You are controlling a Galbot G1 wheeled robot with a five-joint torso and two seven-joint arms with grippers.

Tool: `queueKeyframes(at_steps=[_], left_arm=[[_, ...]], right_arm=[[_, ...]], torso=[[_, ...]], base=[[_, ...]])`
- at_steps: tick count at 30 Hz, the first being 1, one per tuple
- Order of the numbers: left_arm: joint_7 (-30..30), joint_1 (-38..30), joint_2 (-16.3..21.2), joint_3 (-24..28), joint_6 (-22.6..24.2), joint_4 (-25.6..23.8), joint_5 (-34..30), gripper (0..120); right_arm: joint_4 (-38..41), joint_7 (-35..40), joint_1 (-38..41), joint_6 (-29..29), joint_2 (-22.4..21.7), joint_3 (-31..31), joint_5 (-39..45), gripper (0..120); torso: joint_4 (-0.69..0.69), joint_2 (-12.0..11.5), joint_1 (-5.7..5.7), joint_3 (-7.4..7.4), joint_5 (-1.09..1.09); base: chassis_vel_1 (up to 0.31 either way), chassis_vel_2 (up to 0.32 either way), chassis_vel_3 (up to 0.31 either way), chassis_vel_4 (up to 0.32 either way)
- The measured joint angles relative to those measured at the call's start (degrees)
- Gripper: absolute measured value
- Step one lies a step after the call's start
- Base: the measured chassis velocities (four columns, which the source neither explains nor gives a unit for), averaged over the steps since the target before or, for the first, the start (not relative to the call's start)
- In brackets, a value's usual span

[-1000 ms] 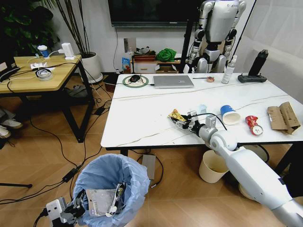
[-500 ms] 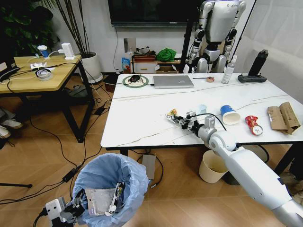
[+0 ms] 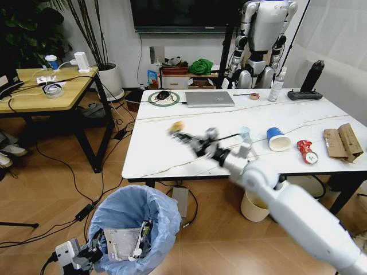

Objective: Pick up the trash bin and place the trash from the table into it.

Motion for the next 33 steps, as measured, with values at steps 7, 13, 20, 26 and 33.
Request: queueKeyframes(at_steps=[7,13,20,26,33], left_arm=[[0.01,0.08,-0.52,-0.21,0.08,-0.5,-0.44,0],[0.01,-0.01,-1.26,0.0,0.18,-0.61,-0.67,0],[0.02,-0.28,-1.7,0.33,0.3,-0.52,-0.54,0],[0.04,-0.73,-1.8,0.5,0.37,-0.01,-0.34,0],[0.03,-0.96,-1.78,0.98,0.37,0.28,-0.11,0]], right_arm=[[0.72,-3.69,0.8,2.32,1.33,-11.07,-1.33,0],[0.28,-4.66,2.15,2.96,1.85,-14.66,-3.34,0],[0.27,-4.91,1.93,3.91,0.46,-13.72,-5.94,23],[0.82,-4.89,1.63,4.14,-0.54,-12.33,-6.36,45],[1.92,-4.11,1.06,4.23,-1.96,-9.05,-6.09,69]], torso=[[0.0,0.0,0.0,0.0,0.0],[0.0,0.0,0.01,0.0,0.0],[-0.01,0.0,0.01,0.0,0.0],[-0.01,0.0,0.02,0.01,0.01],[-0.01,0.0,0.02,0.01,0.01]], base=[[0.0,0.0,0.0,0.0],[0.0,0.0,0.0,0.0],[0.0,0.0,0.0,0.0],[0.0,0.0,0.0,0.0],[0.0,0.0,0.0,0.0]])
